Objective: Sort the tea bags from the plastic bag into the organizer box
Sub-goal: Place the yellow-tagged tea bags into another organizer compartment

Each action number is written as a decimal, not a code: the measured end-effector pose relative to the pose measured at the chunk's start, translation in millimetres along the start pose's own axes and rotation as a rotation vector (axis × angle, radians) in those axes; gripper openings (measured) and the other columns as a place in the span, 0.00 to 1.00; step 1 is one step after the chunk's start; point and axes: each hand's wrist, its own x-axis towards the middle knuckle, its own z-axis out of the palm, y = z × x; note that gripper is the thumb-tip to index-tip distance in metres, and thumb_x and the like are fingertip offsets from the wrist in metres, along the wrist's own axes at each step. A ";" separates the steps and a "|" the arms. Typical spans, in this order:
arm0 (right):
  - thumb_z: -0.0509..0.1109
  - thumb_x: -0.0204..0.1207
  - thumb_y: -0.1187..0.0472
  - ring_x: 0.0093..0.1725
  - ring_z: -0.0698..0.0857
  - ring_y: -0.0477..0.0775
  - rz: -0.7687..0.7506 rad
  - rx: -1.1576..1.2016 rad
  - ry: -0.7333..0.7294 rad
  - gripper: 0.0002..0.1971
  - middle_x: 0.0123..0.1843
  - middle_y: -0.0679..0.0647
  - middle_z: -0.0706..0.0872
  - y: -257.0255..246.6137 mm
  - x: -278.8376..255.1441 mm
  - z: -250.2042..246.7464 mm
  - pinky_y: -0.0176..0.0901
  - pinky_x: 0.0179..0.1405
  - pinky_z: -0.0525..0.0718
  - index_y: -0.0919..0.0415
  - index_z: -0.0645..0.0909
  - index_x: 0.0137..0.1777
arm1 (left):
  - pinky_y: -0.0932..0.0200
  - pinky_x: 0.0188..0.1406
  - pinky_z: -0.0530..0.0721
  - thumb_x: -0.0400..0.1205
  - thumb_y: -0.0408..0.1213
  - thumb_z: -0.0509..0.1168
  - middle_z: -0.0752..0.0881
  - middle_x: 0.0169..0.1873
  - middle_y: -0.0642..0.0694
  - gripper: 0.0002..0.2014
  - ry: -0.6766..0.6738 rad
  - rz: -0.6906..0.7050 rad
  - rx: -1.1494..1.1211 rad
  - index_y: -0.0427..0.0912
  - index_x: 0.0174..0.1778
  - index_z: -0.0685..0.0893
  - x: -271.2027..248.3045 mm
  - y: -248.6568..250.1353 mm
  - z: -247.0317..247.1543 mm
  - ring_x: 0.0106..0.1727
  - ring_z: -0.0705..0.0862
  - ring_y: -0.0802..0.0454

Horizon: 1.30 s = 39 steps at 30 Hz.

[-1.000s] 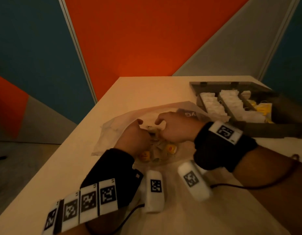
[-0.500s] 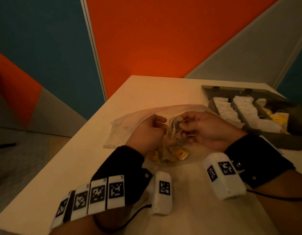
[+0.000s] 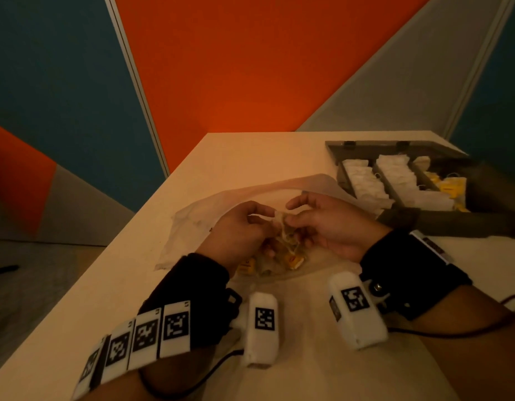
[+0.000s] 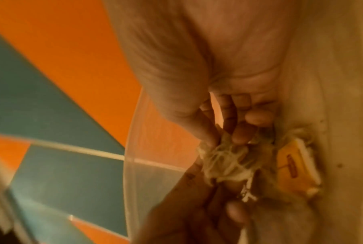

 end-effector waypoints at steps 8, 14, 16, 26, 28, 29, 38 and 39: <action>0.77 0.68 0.73 0.45 0.88 0.51 -0.393 -0.568 -0.058 0.13 0.49 0.49 0.84 -6.0 -11.2 -3.8 0.52 0.46 0.87 0.55 0.81 0.45 | 0.44 0.42 0.88 0.78 0.23 0.68 0.87 0.35 0.36 0.11 0.096 -0.066 -0.114 0.32 0.56 0.81 6.0 -4.3 -3.2 0.28 0.86 0.45; 0.81 0.68 0.67 0.51 0.88 0.53 -0.370 -0.581 -0.271 0.24 0.57 0.50 0.83 -1.1 -12.0 -6.1 0.47 0.50 0.90 0.49 0.80 0.61 | 0.59 0.26 0.88 0.82 0.21 0.59 0.82 0.37 0.36 0.09 0.088 -0.117 -0.266 0.30 0.56 0.78 5.7 0.7 -5.1 0.23 0.86 0.48; 0.80 0.70 0.62 0.47 0.88 0.53 -0.438 -0.568 -0.173 0.15 0.50 0.45 0.85 1.8 -6.3 -6.0 0.47 0.48 0.89 0.49 0.84 0.54 | 0.58 0.25 0.88 0.83 0.23 0.59 0.81 0.36 0.37 0.06 0.074 -0.123 -0.292 0.31 0.54 0.77 4.2 2.5 -5.1 0.23 0.86 0.48; 0.70 0.81 0.63 0.35 0.78 0.51 -0.203 -0.241 -0.095 0.06 0.39 0.60 0.81 -2.8 -6.6 -12.5 0.45 0.34 0.76 0.62 0.88 0.46 | 0.56 0.35 0.83 0.84 0.37 0.64 0.86 0.42 0.40 0.09 0.002 -0.013 -0.116 0.37 0.50 0.87 4.4 3.3 1.5 0.44 0.84 0.47; 0.70 0.80 0.66 0.32 0.78 0.49 -0.186 -0.178 -0.111 0.04 0.39 0.61 0.81 -3.4 -7.9 -12.2 0.44 0.33 0.75 0.65 0.86 0.49 | 0.55 0.39 0.85 0.85 0.38 0.64 0.87 0.42 0.39 0.09 -0.042 0.007 -0.127 0.36 0.49 0.86 2.3 4.7 3.1 0.43 0.84 0.46; 0.71 0.79 0.67 0.32 0.78 0.49 -0.176 -0.148 -0.107 0.03 0.40 0.62 0.82 -3.4 -8.2 -11.9 0.44 0.33 0.75 0.65 0.85 0.51 | 0.55 0.39 0.85 0.85 0.38 0.64 0.87 0.40 0.39 0.09 -0.051 0.009 -0.123 0.36 0.48 0.86 2.2 4.5 3.1 0.41 0.85 0.47; 0.75 0.74 0.71 0.30 0.80 0.47 -0.126 -0.049 0.057 0.06 0.38 0.58 0.85 -1.9 -6.0 -14.5 0.43 0.31 0.75 0.62 0.83 0.45 | 0.54 0.31 0.88 0.83 0.34 0.65 0.88 0.39 0.38 0.04 -0.008 -0.054 -0.220 0.38 0.49 0.83 0.3 4.3 1.0 0.33 0.88 0.46; 0.75 0.74 0.70 0.29 0.80 0.46 -0.113 -0.042 0.052 0.04 0.38 0.57 0.85 -2.3 -6.1 -16.0 0.43 0.31 0.75 0.62 0.84 0.45 | 0.53 0.31 0.88 0.83 0.33 0.65 0.88 0.37 0.39 0.03 0.005 -0.059 -0.236 0.38 0.48 0.83 0.1 4.4 0.4 0.32 0.88 0.46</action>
